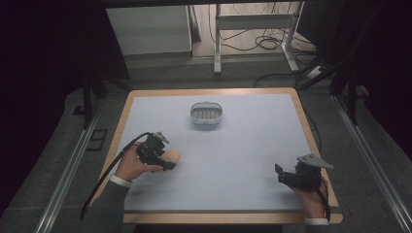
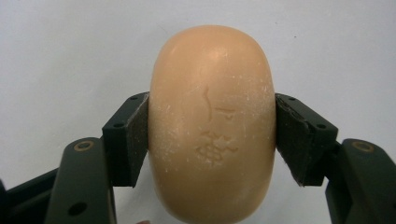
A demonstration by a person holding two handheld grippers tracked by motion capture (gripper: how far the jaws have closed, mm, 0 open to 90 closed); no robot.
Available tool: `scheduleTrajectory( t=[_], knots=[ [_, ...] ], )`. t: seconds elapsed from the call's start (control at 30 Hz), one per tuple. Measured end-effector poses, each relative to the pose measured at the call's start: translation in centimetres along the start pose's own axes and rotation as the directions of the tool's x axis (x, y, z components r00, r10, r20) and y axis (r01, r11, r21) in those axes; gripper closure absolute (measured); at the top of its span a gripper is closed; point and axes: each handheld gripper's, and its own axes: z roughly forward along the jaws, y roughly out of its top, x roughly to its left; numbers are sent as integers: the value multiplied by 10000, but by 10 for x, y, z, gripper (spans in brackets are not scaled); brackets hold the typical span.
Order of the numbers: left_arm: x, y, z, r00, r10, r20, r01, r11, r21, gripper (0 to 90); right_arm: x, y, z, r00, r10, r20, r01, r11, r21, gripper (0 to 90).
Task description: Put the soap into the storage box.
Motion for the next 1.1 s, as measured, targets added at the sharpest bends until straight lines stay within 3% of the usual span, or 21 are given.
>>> scheduleTrajectory(
  t=[1.1],
  knots=[
    [4,18,0,9999,128,-57,-128,9999,17,327,-3,-1,0,10000,-5,62,5,10000,64,66]
  ],
)
